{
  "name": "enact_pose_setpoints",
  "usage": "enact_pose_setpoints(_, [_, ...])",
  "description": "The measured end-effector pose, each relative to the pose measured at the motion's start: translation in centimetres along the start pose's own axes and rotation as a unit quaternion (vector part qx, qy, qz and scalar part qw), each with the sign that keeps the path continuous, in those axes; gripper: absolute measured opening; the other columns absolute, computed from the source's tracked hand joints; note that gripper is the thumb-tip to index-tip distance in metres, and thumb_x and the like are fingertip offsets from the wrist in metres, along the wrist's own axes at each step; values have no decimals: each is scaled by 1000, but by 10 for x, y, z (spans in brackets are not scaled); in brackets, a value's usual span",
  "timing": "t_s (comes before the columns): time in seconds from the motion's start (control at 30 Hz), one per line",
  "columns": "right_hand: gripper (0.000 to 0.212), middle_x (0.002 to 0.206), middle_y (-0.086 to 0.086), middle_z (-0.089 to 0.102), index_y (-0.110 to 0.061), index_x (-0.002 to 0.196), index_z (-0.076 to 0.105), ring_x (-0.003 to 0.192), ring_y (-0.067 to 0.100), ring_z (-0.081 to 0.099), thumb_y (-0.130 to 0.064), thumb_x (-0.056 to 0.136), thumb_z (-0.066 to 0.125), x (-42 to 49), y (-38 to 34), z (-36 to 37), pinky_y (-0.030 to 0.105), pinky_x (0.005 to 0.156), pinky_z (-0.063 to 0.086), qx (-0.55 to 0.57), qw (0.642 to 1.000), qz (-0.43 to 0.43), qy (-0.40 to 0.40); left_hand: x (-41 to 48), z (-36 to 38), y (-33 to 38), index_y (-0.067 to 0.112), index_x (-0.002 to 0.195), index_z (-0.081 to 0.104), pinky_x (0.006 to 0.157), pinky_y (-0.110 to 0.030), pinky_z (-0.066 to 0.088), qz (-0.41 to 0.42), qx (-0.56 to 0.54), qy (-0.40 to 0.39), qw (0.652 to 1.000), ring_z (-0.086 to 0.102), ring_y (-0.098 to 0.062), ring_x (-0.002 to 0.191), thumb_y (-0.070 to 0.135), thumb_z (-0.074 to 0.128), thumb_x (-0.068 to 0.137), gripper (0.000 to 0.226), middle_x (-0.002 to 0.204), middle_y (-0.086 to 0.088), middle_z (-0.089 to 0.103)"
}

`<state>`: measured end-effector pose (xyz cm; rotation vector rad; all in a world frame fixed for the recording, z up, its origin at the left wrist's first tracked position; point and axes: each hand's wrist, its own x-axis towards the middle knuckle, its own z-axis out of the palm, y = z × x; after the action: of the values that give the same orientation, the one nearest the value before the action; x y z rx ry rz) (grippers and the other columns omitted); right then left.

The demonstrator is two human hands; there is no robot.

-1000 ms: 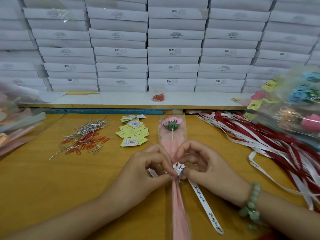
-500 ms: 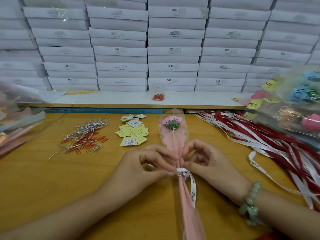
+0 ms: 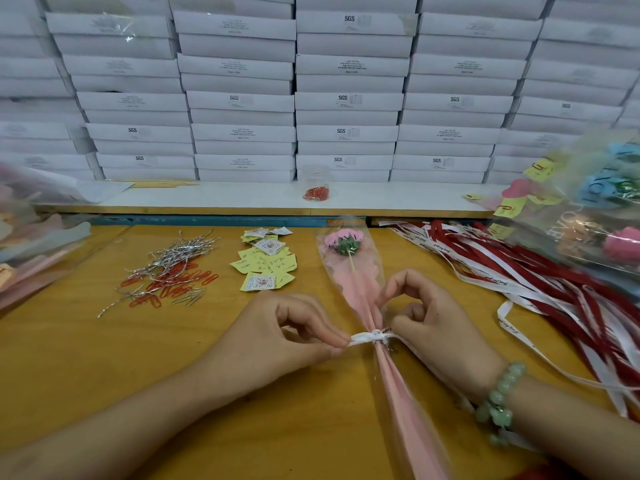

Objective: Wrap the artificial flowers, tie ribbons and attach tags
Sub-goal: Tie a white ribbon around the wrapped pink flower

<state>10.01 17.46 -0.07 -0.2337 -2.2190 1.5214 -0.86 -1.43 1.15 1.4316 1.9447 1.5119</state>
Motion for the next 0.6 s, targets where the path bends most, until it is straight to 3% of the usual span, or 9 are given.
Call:
enact_pose_setpoints(0.17, [30,97,1,66,-11,89,53,46,8,35,17,81,48,2,1,-7,18,44,32,-35,998,25,34,0,-2,-4,18,77,79,79,-45,55,7,3,-26,1000,71,-17,84,9,82,73,9,85,-1,75])
enact_pose_setpoints(0.3, [25,81,-18,63,-22,98,57,47,11,38,1,92,50,2,1,-10,22,43,34,-61,997,48,26,0,0,-7,22,81,77,75,-42,53,15,8,-32,999,69,-15,87,21,78,77,4,91,3,74])
enact_pose_setpoints(0.4, [24,103,-20,59,-39,114,59,54,6,53,-25,98,47,1,-3,-7,16,54,46,-95,995,26,2,0,-1,-8,21,85,75,80,-44,50,16,-3,-19,1000,65,-16,97,38,62,85,21,100,3,71])
enact_pose_setpoints(0.47, [30,112,-15,56,-44,125,54,58,0,57,-34,99,44,3,-4,-8,9,59,45,-114,993,27,-19,0,-2,-9,22,86,75,86,-45,50,1,-13,5,1000,64,-14,102,42,54,86,29,104,4,69])
enact_pose_setpoints(0.6, [31,90,-6,65,-40,124,58,60,2,56,-38,99,40,5,-6,-8,10,62,45,-134,988,53,-55,1,0,-10,31,92,75,89,-32,45,-20,4,25,999,58,-3,111,33,53,89,22,114,16,66])
